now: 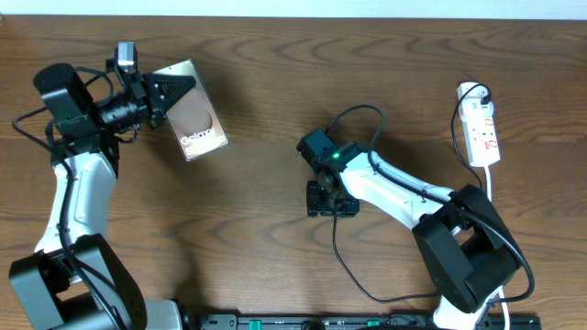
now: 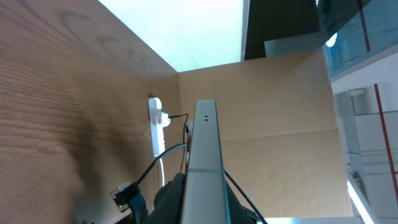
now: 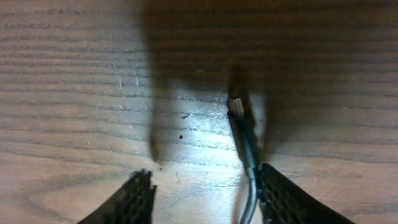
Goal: Plug charger to phone and switch on socket
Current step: 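Lower the right gripper over the black USB plug on the table, then grasp the USB plug with the right gripper and lift it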
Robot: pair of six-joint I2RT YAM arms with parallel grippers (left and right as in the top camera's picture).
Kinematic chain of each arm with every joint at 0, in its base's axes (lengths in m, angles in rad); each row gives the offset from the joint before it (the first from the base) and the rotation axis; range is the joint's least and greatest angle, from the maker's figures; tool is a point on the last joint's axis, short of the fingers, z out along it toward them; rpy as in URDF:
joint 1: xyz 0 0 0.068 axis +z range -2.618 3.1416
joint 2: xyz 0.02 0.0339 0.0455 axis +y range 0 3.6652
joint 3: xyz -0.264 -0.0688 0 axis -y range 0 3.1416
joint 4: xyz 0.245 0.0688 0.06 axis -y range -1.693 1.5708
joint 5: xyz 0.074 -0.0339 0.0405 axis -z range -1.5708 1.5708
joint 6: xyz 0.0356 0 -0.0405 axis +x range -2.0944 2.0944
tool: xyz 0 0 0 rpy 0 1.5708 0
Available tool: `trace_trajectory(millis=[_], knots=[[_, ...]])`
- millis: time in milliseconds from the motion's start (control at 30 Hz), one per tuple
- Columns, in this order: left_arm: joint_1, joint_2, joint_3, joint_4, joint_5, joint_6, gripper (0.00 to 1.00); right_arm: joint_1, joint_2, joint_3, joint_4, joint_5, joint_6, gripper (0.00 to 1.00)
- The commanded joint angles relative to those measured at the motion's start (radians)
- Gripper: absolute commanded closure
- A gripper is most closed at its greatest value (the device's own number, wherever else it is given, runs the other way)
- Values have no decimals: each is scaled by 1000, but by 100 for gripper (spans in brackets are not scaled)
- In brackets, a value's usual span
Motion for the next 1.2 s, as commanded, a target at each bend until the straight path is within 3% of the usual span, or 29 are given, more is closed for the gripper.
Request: trace_trajectory(millis=[0, 67, 333, 733, 1000, 1167], knots=[[4, -8, 7, 5, 39, 14, 93, -2, 5, -19, 7, -14, -8, 54], [4, -8, 7, 5, 39, 13, 93, -2, 5, -32, 17, -19, -8, 59], [4, -8, 7, 5, 39, 14, 93, -2, 5, -48, 18, -24, -24, 62], [4, -8, 7, 5, 39, 14, 93, -2, 5, -48, 32, -24, -31, 81], [4, -8, 7, 5, 39, 13, 93, -2, 5, -48, 36, -25, -39, 99], [4, -8, 7, 5, 39, 14, 93, -2, 5, -47, 42, -37, -57, 99]])
